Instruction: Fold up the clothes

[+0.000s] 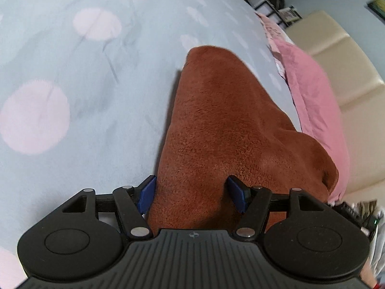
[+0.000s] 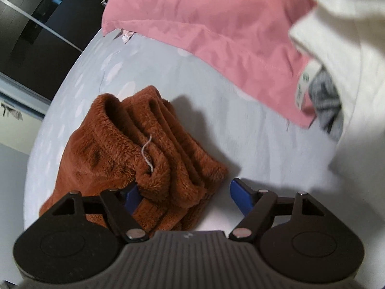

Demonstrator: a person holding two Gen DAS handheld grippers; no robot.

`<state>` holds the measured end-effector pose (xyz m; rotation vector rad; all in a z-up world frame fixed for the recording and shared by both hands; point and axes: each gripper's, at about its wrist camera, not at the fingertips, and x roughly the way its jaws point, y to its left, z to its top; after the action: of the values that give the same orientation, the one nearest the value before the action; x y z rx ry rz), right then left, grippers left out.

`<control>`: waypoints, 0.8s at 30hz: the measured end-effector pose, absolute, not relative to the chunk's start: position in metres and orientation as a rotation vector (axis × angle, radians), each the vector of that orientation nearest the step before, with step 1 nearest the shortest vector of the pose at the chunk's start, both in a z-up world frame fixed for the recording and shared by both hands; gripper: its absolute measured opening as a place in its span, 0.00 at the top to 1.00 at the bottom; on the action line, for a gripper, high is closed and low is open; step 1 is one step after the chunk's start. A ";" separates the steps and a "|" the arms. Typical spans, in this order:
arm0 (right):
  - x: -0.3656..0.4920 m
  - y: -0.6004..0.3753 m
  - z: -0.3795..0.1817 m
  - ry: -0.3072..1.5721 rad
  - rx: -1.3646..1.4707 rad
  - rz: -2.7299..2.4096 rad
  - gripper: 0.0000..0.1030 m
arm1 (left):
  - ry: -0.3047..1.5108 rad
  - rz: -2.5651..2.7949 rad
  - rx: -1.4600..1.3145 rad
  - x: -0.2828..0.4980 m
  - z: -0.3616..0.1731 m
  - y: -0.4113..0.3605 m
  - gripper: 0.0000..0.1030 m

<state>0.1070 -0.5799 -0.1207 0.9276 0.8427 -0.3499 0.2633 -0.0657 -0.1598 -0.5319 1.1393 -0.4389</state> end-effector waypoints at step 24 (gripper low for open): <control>0.102 -0.539 -0.069 0.809 0.898 -0.257 0.59 | 0.995 -0.366 -0.326 0.207 -0.078 -0.039 0.79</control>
<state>0.1019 -0.5390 -0.0695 0.8982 0.8091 -0.2572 0.2073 -0.0394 -0.0781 -0.3263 0.9946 -0.3665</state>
